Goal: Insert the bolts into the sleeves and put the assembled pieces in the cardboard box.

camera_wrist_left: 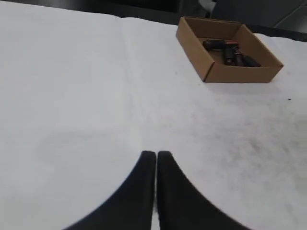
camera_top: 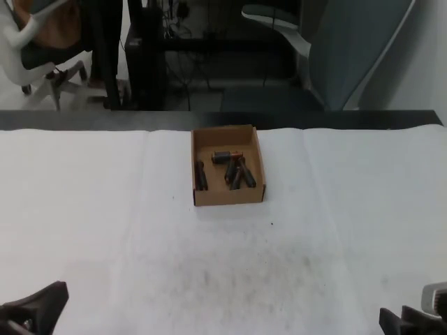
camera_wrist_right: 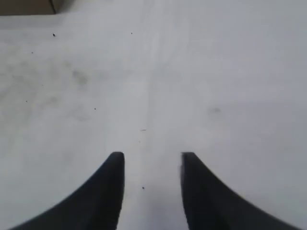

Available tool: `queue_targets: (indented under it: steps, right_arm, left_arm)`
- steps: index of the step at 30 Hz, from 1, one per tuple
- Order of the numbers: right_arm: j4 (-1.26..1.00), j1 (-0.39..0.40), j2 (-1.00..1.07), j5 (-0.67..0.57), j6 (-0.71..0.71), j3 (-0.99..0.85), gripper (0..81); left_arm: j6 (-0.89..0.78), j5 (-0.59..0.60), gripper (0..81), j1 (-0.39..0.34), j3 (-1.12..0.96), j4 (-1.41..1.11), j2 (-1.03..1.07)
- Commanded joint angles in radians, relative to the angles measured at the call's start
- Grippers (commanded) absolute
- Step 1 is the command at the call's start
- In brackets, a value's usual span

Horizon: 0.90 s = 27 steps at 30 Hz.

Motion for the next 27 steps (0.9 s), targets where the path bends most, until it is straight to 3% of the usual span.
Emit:
queue_targets:
  steps: [1,4,5,27]
  right_arm:
    - [-0.088,-0.006,-0.004,0.018,0.016,-0.010,33.7]
    - [-0.174,-0.006,-0.004,0.003,0.014,-0.010,5.9]
    - [-0.176,-0.006,-0.004,-0.009,0.017,-0.010,0.0]
    - [-0.168,-0.006,-0.004,-0.037,0.017,-0.010,0.0]
  left_arm:
    - [-0.016,0.046,1.8,0.003,0.001,-0.047,-0.007]
    - [-0.016,0.042,1.8,0.003,0.001,-0.047,-0.007]
    - [-0.016,0.044,1.8,0.003,0.001,-0.047,-0.007]
    - [-0.082,0.048,1.8,0.003,0.001,-0.061,-0.007]
